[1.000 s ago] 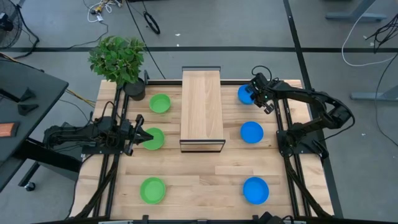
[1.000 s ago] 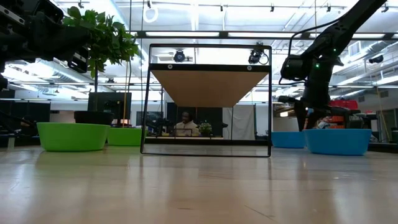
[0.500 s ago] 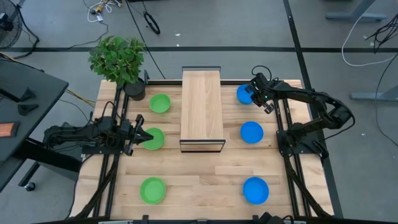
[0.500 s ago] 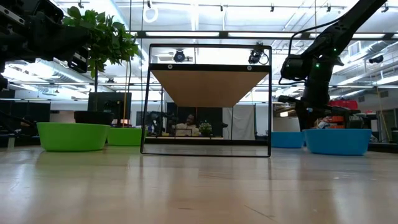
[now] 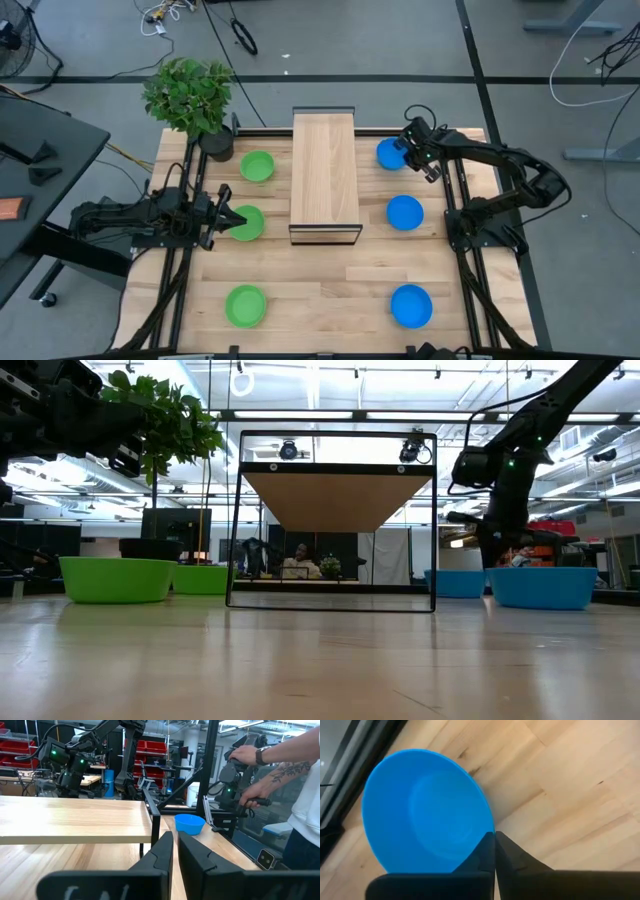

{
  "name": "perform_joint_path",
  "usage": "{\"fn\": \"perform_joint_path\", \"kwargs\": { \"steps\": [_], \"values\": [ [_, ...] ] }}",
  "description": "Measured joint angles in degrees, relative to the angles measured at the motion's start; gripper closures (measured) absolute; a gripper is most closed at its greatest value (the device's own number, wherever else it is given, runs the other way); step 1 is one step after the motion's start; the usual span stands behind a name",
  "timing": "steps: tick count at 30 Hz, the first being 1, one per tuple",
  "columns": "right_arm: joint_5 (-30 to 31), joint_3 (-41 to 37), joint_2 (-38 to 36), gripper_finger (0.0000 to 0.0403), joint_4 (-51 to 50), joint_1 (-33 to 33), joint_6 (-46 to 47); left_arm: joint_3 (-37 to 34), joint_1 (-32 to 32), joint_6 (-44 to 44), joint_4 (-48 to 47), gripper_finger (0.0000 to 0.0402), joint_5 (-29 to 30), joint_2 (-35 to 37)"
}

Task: Pick & Place Mini bowls
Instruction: Put the top blue bowl on the shelf

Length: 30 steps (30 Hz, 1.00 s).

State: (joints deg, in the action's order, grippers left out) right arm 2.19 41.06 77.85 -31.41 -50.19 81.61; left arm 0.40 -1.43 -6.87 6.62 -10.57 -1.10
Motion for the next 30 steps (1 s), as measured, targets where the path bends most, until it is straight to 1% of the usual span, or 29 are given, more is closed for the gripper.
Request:
{"fn": "perform_joint_path", "kwargs": {
  "steps": [16,26,30],
  "values": [
    [-0.18,0.79,-11.81,0.0403,2.45,0.32,-0.20,0.01,0.01,0.01,0.02,0.0371,0.00,0.00],
    [-0.24,11.85,-12.49,0.0403,2.24,0.42,-6.43,0.01,0.01,0.00,0.01,0.0371,0.00,0.00],
    [-1.45,16.68,-12.32,0.0403,2.20,0.42,-8.22,0.02,0.00,0.00,0.01,0.0371,0.00,0.00]
  ]
}}
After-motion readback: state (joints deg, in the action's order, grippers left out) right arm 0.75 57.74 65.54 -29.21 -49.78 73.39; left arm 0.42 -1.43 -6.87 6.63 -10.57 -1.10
